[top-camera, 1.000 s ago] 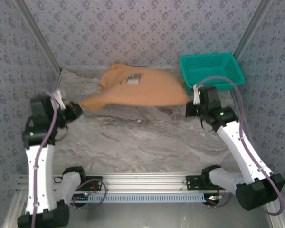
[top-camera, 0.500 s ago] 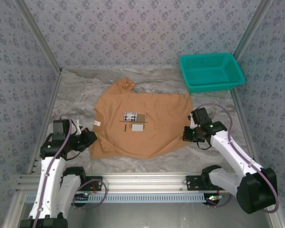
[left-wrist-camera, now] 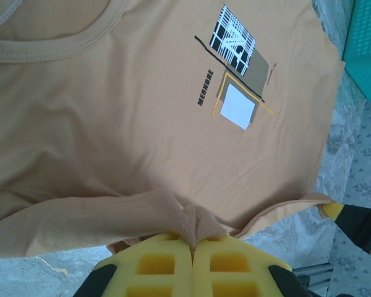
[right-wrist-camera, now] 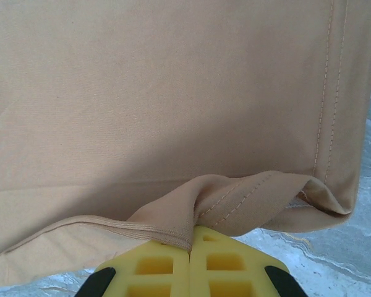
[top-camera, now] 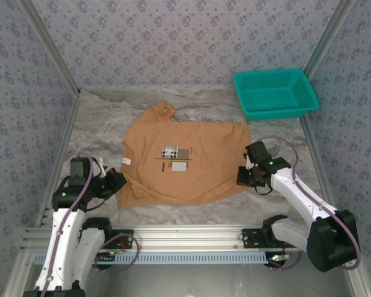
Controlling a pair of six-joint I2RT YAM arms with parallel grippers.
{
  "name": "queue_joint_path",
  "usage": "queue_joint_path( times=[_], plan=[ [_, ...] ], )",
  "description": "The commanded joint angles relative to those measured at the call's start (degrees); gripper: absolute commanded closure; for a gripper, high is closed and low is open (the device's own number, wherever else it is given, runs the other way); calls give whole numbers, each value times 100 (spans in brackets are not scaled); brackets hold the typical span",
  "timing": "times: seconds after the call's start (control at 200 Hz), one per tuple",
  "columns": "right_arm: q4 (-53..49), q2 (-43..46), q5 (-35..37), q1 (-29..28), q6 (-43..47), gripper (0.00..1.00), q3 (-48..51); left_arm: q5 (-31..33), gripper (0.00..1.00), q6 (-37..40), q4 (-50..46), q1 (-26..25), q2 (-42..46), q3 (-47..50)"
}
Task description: Fold the inside-out t-shirt
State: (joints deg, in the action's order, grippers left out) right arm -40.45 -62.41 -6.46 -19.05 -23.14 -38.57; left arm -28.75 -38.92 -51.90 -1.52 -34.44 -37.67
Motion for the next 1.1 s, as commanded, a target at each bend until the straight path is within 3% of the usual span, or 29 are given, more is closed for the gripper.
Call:
queue_joint_path(
  times=[0.0,0.145,0.35,0.625,0.874,1.094],
  plan=[
    [-126,449,119,-89,79,100,-238,227,100,-51,208,-28,247,-274],
    [-421,1177,583,-239,618,100,-1354,835,100,359,563,-31,346,-1385],
    [-638,1298,1129,-476,1502,100,-3607,1759,100,1168,971,-28,137,-3540],
    [-835,1578,1324,-802,1883,100,-5595,2112,100,1760,802,-29,-257,-6199],
    [-846,1600,1405,-720,1963,100,-6663,2292,100,1982,513,19,-1063,-8160],
    [-557,1018,2117,-703,2515,100,-6587,2803,100,2409,541,11,-2174,-8587]
  ],
)
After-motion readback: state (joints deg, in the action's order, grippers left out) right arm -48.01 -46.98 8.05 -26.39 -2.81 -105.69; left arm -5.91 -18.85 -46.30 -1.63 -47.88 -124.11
